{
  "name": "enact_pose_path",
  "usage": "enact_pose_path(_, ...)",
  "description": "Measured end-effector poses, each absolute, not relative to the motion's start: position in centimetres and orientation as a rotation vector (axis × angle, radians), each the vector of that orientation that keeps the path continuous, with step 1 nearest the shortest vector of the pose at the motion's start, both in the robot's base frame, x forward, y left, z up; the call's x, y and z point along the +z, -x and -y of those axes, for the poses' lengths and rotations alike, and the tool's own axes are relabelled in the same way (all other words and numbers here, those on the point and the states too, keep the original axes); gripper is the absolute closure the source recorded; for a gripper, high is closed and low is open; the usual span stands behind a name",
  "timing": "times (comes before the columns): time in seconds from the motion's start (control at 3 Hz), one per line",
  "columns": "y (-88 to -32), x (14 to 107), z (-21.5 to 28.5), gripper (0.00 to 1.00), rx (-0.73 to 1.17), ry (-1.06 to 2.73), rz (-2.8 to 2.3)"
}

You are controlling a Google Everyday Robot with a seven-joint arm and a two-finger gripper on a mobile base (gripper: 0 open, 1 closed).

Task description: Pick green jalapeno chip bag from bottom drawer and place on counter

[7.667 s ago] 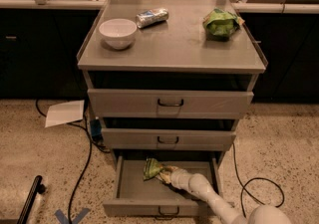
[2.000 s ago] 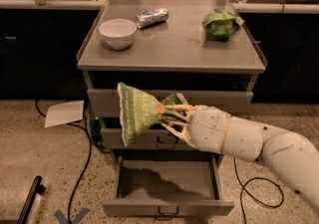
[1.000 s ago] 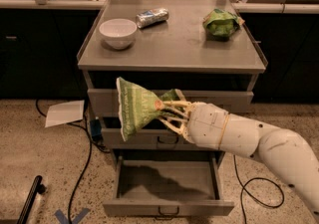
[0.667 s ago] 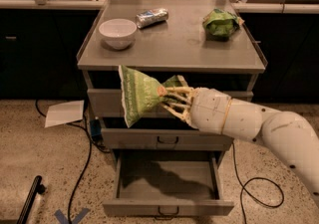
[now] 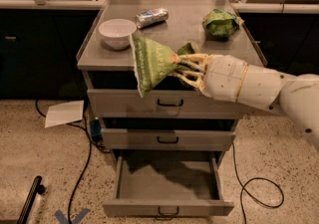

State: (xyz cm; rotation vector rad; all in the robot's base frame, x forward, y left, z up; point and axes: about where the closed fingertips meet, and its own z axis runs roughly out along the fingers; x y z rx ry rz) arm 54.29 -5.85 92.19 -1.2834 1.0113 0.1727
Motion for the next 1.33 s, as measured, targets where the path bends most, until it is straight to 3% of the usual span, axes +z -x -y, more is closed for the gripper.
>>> enact_pose_path(0.67,-61.1,95.3,5.8,1.00,0.184,1.272,-1.016)
enact_pose_path(1.33,-68.3,95.7,2.5,1.00,0.229,1.301,-1.047)
